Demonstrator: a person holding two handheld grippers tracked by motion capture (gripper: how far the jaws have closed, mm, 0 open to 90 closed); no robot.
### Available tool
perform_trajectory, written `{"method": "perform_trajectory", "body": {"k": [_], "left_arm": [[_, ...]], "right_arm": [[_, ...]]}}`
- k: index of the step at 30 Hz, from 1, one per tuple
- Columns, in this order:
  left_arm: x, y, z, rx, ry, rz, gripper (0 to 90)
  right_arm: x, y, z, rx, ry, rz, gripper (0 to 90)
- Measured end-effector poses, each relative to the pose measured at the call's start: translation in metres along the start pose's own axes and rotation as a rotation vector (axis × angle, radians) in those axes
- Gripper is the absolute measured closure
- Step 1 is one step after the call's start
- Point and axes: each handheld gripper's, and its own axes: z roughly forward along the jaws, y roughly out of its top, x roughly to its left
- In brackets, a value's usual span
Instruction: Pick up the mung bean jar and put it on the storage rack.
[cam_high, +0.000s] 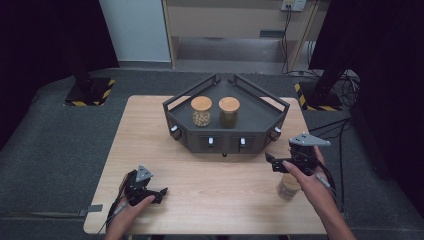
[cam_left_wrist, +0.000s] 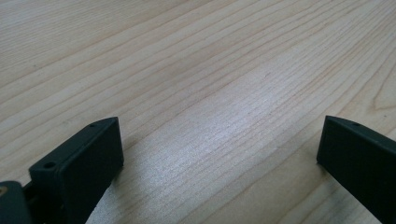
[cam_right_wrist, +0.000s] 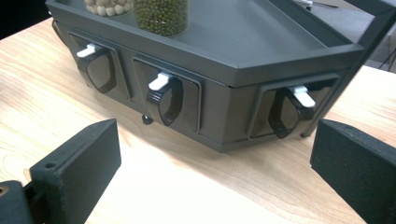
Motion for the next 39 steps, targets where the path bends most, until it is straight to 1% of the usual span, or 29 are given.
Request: {"method": "perform_trajectory", "body": {"k": [9, 16, 21, 26, 30, 35, 37, 39], "left_arm": [[0.000, 0.000, 0.000, 0.000, 0.000, 0.000, 0.0], [0.000, 0.000, 0.000, 0.000, 0.001, -0.001, 0.0], [-0.001, 0.000, 0.000, 0.000, 0.003, -0.003, 0.0], [-0.001, 0.000, 0.000, 0.000, 0.003, -0.003, 0.0], [-0.001, 0.000, 0.000, 0.000, 0.004, -0.003, 0.0], [-0.001, 0.000, 0.000, 0.000, 0.004, -0.003, 0.0], [-0.001, 0.000, 0.000, 0.000, 0.004, -0.003, 0.0], [-0.001, 0.000, 0.000, 0.000, 0.003, -0.003, 0.0]], "right_arm": [[-0.004, -0.008, -0.005, 0.005, -0.004, 0.017, 1.9], [-0.005, -0.016, -0.009, 0.020, -0.025, 0.001, 1.9], [-0.008, -0.020, -0.013, 0.027, -0.028, 0.007, 1.8], [-0.008, -0.024, -0.016, 0.023, -0.029, 0.019, 1.8], [-0.009, -0.029, -0.022, 0.015, -0.042, 0.018, 1.9], [-0.011, -0.033, -0.027, 0.009, -0.044, 0.025, 1.9], [-0.010, -0.037, -0.028, 0.007, -0.048, 0.031, 1.9], [-0.009, -0.038, -0.029, 0.009, -0.050, 0.026, 1.8]]}}
